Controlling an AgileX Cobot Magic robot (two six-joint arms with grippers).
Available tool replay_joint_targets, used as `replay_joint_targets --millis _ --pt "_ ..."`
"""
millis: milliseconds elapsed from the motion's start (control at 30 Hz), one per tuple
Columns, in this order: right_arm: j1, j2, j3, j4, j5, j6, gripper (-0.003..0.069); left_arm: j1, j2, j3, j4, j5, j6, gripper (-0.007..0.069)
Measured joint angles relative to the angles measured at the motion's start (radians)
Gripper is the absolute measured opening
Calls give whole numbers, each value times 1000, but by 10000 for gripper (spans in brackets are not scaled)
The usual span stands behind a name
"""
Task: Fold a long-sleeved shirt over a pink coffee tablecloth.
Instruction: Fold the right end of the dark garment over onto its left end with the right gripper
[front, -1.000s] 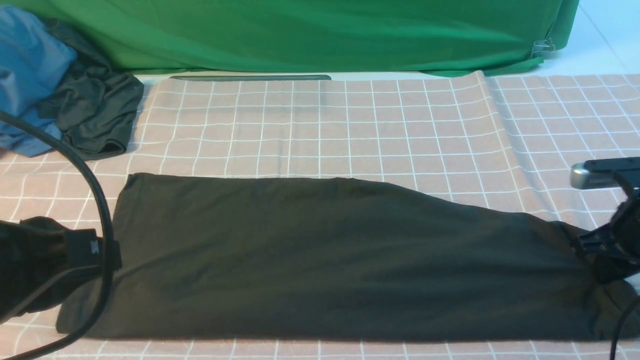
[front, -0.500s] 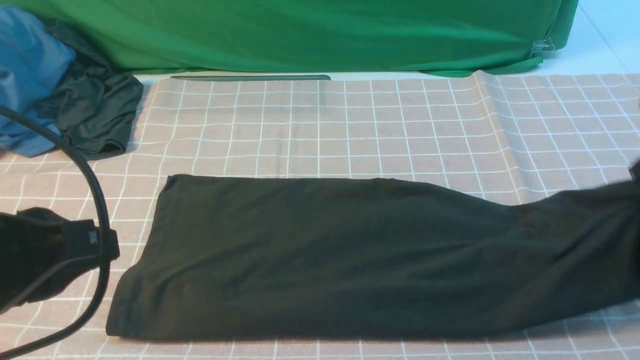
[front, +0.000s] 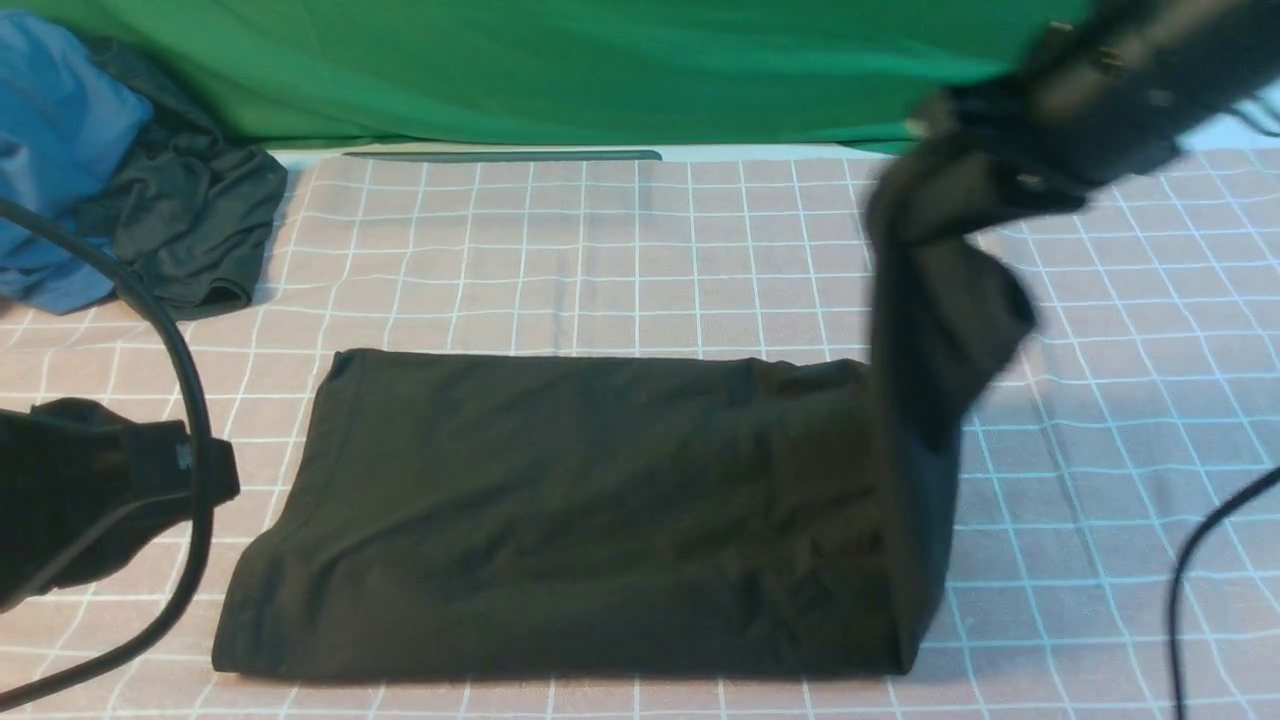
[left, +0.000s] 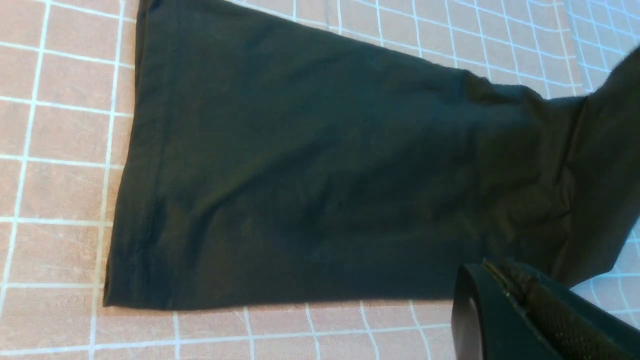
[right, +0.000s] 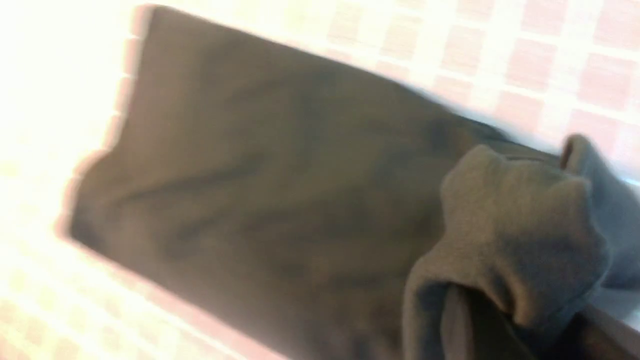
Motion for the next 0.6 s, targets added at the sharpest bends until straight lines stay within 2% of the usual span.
replay_joint_targets --millis 233,600 --pt "158 105 -48 112 -111 45 131 0 0 0 -13 -6 0 13" --pt "320 281 -50 258 -349 51 131 0 0 0 -15 -11 0 13"
